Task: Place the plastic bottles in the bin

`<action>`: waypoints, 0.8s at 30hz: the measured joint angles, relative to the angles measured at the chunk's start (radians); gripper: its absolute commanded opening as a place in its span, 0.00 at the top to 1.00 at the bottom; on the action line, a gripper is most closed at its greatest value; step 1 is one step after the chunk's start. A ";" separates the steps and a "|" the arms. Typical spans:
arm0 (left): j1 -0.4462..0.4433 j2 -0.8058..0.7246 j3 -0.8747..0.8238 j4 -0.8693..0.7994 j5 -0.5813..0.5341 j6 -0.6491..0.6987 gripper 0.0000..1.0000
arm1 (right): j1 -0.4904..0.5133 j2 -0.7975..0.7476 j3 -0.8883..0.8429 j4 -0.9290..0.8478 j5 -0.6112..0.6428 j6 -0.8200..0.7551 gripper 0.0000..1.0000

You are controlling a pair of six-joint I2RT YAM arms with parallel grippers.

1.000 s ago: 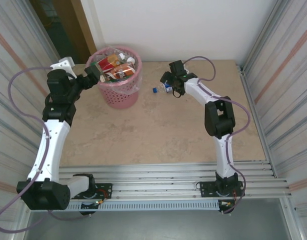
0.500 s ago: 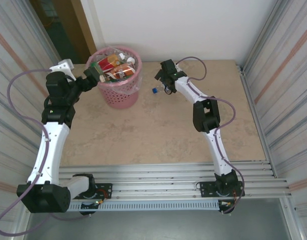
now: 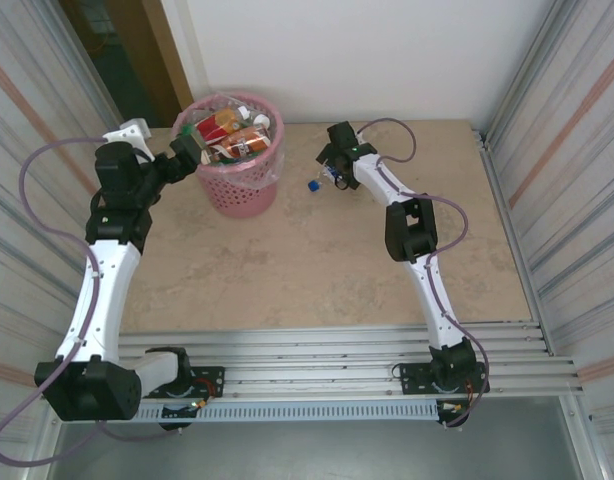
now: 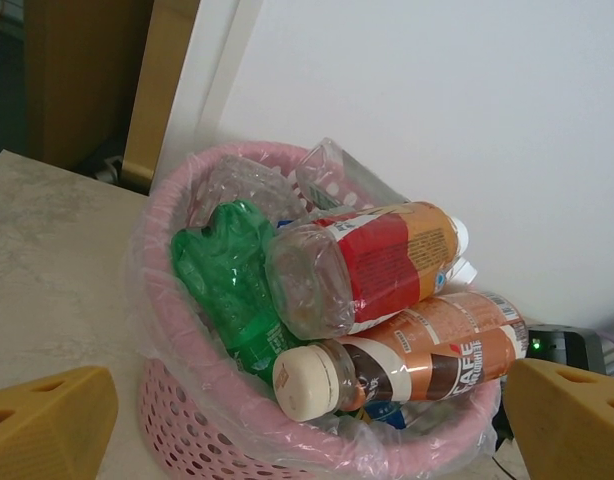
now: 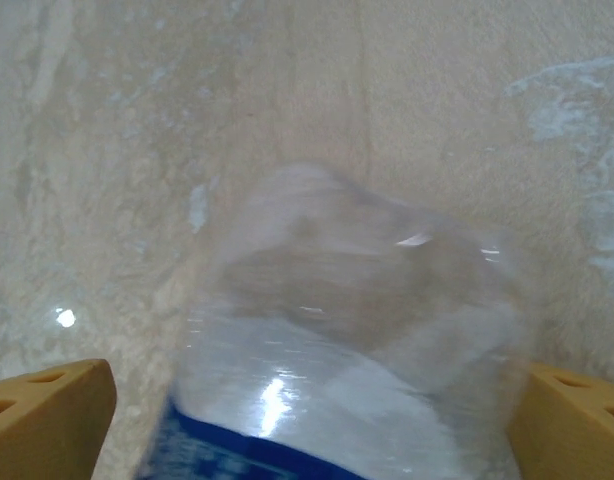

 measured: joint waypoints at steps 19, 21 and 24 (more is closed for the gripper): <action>-0.003 0.009 0.001 -0.082 -0.018 -0.018 0.01 | -0.067 -0.180 -0.375 0.235 -0.183 -0.167 0.53; -0.008 0.008 0.001 -0.082 -0.009 -0.019 0.01 | -0.073 -0.238 -0.476 0.279 -0.209 -0.199 0.55; -0.024 0.008 0.010 -0.087 0.015 -0.019 0.01 | -0.078 -0.350 -0.665 0.359 -0.253 -0.255 0.56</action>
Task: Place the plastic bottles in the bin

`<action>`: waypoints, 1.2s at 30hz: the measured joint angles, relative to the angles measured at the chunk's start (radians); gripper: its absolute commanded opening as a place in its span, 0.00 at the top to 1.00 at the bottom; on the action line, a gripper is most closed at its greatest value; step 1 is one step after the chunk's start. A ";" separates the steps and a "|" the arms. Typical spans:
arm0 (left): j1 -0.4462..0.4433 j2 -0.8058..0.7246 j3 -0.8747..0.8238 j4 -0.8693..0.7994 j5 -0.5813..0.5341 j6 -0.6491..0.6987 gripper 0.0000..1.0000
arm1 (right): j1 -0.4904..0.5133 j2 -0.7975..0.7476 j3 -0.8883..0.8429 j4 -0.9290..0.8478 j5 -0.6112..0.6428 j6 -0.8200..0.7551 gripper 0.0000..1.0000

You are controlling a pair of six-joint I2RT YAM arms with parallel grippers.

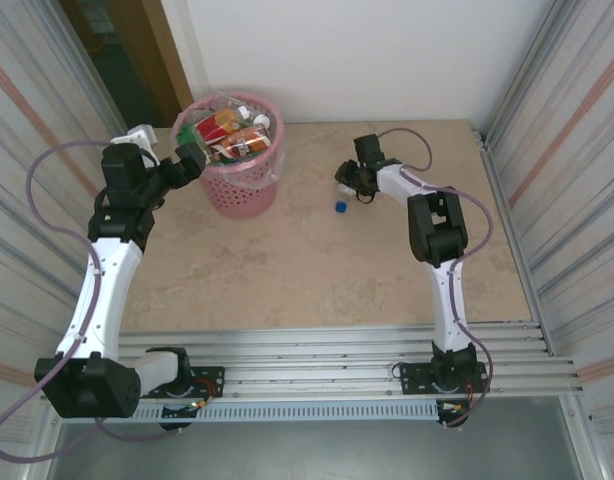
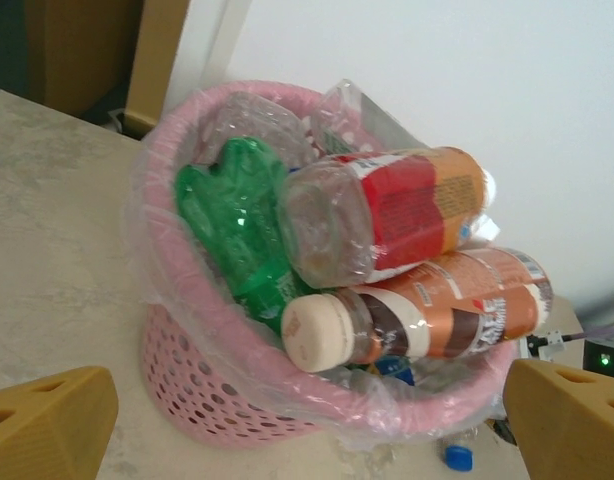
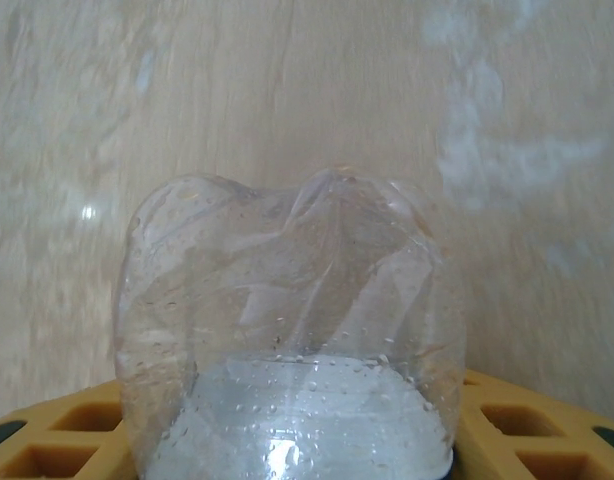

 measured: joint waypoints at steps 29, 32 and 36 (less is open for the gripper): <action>-0.354 0.180 0.282 -0.087 0.403 0.086 0.01 | 0.270 -0.880 -0.575 0.420 -0.282 -0.689 0.56; -0.378 0.204 0.300 -0.098 0.420 0.090 0.01 | 0.299 -0.889 -0.566 0.410 -0.251 -0.735 0.56; -0.402 0.225 0.318 -0.103 0.429 0.094 0.01 | 0.322 -0.889 -0.563 0.392 -0.212 -0.775 0.56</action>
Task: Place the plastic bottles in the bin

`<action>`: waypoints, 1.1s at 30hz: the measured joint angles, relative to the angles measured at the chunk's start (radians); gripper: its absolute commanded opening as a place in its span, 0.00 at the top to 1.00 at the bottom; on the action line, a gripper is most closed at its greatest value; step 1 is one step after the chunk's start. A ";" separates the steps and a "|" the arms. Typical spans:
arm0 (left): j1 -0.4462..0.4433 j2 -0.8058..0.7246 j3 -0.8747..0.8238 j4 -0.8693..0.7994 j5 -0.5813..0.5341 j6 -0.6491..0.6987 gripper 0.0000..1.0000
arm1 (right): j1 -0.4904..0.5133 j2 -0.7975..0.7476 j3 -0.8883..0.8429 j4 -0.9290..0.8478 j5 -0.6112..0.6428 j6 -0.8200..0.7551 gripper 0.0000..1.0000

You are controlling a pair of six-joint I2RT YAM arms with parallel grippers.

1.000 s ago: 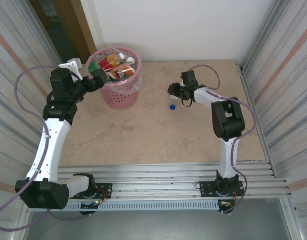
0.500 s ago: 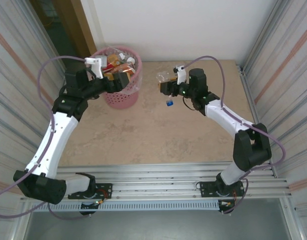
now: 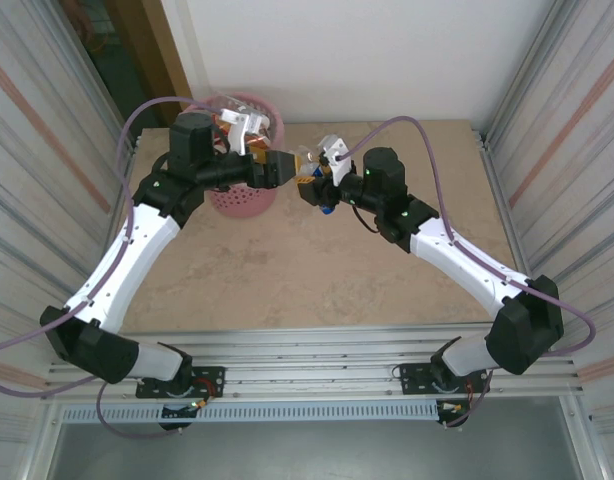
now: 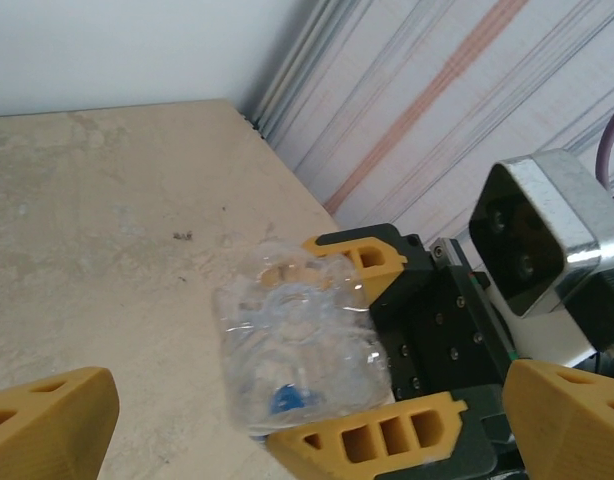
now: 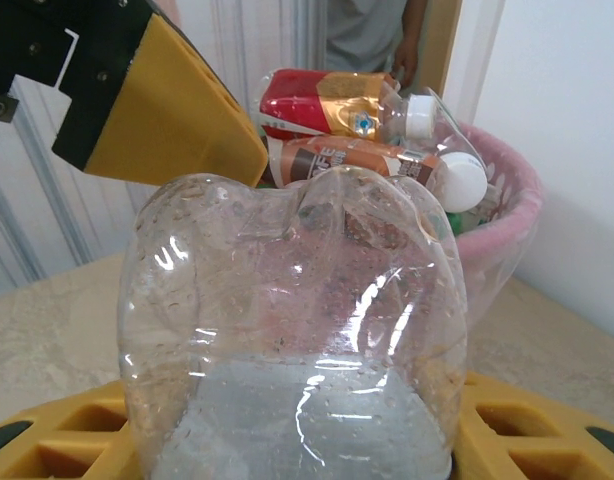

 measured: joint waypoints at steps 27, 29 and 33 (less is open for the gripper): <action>-0.032 0.066 0.010 -0.017 -0.008 -0.038 0.86 | 0.076 0.034 0.085 -0.064 0.083 -0.097 0.52; -0.032 0.066 0.006 -0.011 -0.008 -0.038 0.90 | 0.077 0.034 0.086 -0.066 0.089 -0.097 0.51; -0.032 0.066 -0.001 0.001 -0.008 -0.041 0.96 | 0.077 0.034 0.086 -0.071 0.095 -0.098 0.46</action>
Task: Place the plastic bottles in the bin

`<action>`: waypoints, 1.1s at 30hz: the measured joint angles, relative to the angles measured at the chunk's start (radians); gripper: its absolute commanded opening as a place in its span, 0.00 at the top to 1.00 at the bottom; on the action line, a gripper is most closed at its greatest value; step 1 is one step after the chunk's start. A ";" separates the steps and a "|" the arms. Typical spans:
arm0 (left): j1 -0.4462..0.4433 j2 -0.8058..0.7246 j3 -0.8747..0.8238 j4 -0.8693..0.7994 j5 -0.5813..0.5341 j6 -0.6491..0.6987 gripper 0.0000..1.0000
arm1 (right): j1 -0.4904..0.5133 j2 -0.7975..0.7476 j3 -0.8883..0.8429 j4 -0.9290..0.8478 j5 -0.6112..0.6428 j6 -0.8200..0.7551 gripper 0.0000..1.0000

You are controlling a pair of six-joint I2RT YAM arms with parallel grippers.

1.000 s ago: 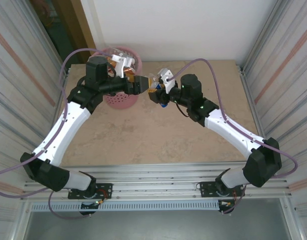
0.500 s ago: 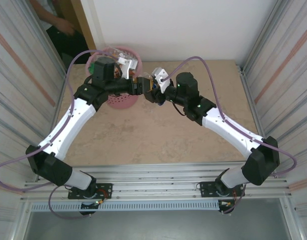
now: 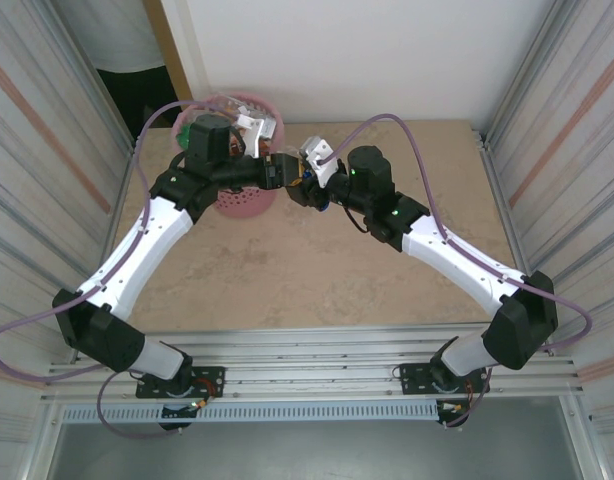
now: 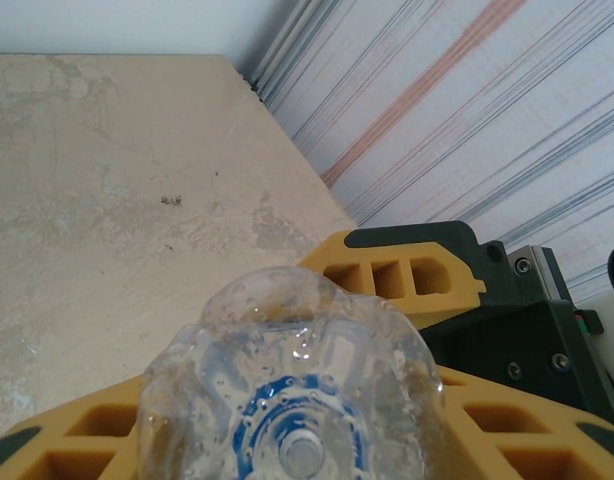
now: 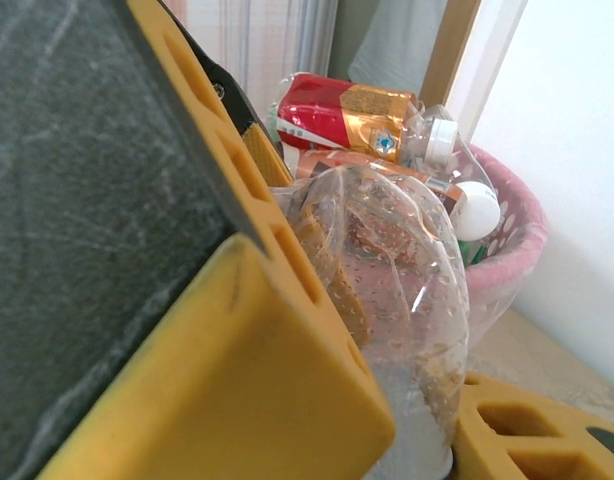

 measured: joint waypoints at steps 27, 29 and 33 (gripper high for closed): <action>0.342 -0.072 -0.047 0.529 -0.284 -0.163 1.00 | -0.032 -0.164 0.015 -0.130 0.192 0.209 0.02; 0.369 -0.011 -0.025 0.589 -0.315 -0.213 1.00 | -0.054 -0.169 0.014 -0.164 0.217 0.256 0.02; 0.402 0.116 0.032 0.644 -0.366 -0.304 1.00 | -0.100 -0.197 -0.011 -0.205 0.245 0.339 0.02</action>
